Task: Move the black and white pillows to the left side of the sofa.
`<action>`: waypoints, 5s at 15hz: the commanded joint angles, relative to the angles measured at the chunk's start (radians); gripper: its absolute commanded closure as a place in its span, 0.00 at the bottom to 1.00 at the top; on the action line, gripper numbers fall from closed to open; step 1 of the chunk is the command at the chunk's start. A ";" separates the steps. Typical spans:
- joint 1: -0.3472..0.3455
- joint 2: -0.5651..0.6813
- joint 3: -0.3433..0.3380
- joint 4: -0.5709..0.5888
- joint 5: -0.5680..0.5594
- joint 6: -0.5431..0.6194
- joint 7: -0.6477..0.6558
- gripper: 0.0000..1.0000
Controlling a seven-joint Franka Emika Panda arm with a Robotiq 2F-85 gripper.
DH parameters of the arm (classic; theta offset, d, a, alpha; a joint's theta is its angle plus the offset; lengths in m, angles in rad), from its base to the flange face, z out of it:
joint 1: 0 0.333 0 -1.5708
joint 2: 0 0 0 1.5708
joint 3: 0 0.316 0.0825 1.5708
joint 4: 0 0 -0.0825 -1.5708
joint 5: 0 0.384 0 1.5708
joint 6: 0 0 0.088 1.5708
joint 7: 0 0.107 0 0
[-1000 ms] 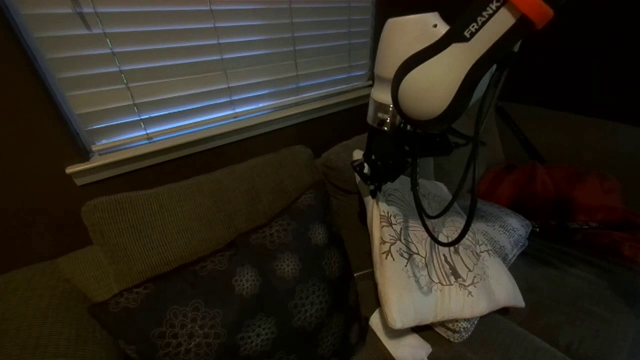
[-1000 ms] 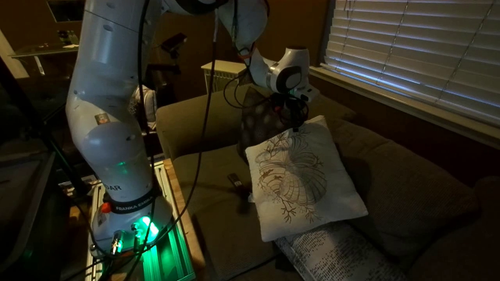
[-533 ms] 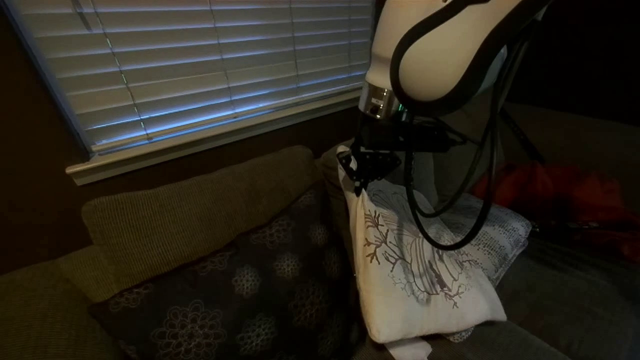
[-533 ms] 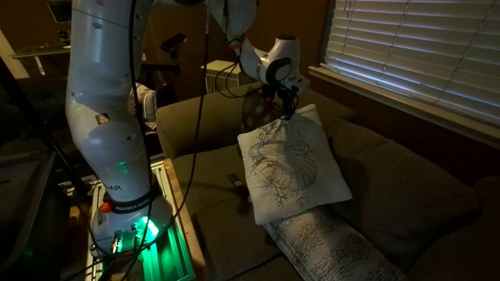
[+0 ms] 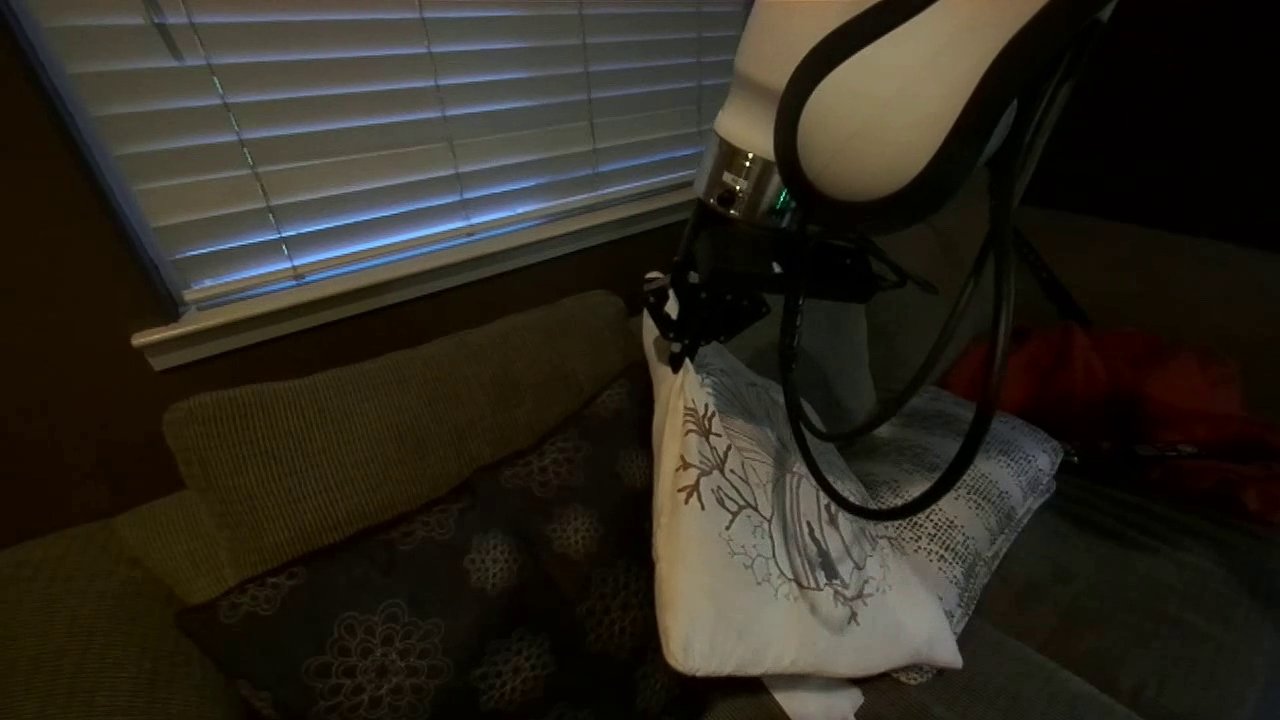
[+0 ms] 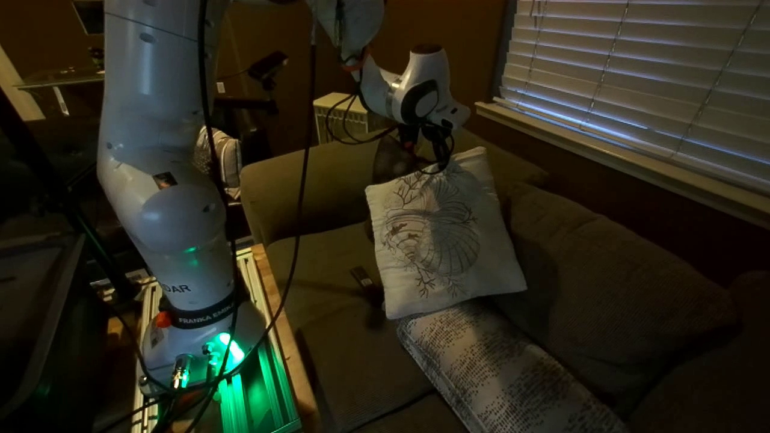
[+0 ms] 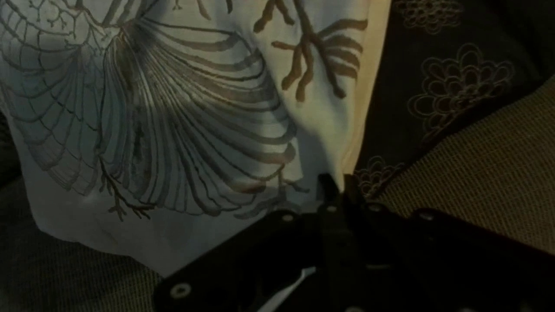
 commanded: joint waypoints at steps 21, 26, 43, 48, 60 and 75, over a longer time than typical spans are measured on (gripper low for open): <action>0.135 0.006 0.017 -0.026 0.027 0.129 0.189 0.99; 0.232 0.005 -0.038 -0.071 0.011 0.304 0.328 0.99; 0.290 0.074 -0.047 -0.140 0.082 0.709 0.296 0.96; 0.116 0.075 0.202 -0.141 0.177 0.782 0.214 0.99; -0.025 0.193 0.395 -0.189 0.195 1.170 0.370 0.99; -0.224 0.433 0.426 -0.116 -0.176 1.356 0.622 0.99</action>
